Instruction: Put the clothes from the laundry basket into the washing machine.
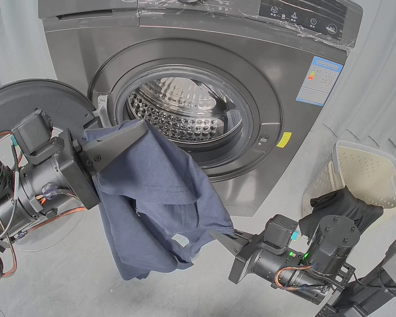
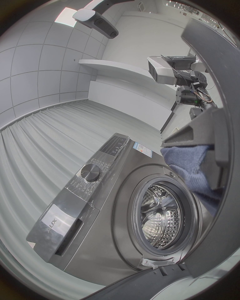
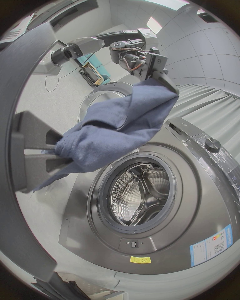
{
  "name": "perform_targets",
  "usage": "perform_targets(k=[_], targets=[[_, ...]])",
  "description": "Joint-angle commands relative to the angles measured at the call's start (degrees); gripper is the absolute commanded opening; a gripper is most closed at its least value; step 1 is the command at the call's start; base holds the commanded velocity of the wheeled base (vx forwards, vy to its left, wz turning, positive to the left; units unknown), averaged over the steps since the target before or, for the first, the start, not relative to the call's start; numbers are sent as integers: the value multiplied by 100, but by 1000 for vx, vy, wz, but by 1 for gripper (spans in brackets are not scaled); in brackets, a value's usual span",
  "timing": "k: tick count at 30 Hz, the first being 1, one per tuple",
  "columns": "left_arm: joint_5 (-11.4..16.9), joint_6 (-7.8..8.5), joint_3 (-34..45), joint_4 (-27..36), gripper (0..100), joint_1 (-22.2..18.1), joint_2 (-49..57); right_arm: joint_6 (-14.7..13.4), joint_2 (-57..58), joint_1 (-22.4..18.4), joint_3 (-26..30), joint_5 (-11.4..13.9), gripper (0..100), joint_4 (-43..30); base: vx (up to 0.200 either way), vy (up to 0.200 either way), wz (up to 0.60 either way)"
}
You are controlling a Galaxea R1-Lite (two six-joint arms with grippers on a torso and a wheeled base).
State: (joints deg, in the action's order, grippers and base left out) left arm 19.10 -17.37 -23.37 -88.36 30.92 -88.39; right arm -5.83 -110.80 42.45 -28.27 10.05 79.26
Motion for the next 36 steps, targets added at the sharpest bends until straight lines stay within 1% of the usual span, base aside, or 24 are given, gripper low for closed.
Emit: perform_targets(k=[1, 5, 7, 12, 13, 15, 16, 17, 20, 23, 26, 30, 32, 34, 36], targets=[[-3, -3, 25, 3, 0, -15, -117, -33, 349, 79, 199, -29, 0, 1, 0, 0, 0], [-3, 6, 34, -6, 0, -7, -196, -41, 630, 62, 436, -38, 0, -34, 0, 0, 0], [-3, -3, 25, -6, 0, -7, -196, -33, 700, -8, 542, -46, 0, -60, 0, 0, 0], [6, -3, -36, -6, 0, 46, -90, -24, 560, -105, 515, -46, 0, -78, 0, 0, 0], [15, 6, -45, -6, 0, 73, 42, 3, 190, -193, 419, -46, 0, 1, 0, 0, 0], [41, 6, -36, -6, 0, 73, 129, 11, -29, -211, 322, -46, 0, 28, 0, 0, 0], [67, 6, -27, -6, 0, 81, 173, 11, -275, -211, 155, -38, 100, 45, 0, 0, 0], [67, 6, -27, -6, 0, 81, 182, 11, -302, -211, 129, -38, 100, 45, 0, 0, 0], [85, -3, -54, -6, 0, 73, 314, -33, -557, -114, -196, -46, 100, 45, 0, 0, 0], [94, 6, -133, -6, 0, 73, 340, -33, -609, -8, -232, -46, 100, 45, 0, 0, 0], [129, -3, -186, -6, 0, 73, 340, -24, -636, 9, -249, -46, 100, 45, 0, 0, 0], [146, 6, -194, -6, 0, 81, 358, -6, -724, -88, -363, -90, 100, 37, 0, 0, 0], [155, 6, -203, -6, 0, 81, 402, 11, -829, -237, -495, -117, 100, 19, 0, 0, 0], [155, 6, -203, -6, 0, 81, 411, 20, -891, -290, -566, -117, 100, 10, 0, 0, 0], [164, 6, -194, -6, 0, 81, 437, 20, -1066, -430, -838, -117, 100, -16, 0, 0, 0]])
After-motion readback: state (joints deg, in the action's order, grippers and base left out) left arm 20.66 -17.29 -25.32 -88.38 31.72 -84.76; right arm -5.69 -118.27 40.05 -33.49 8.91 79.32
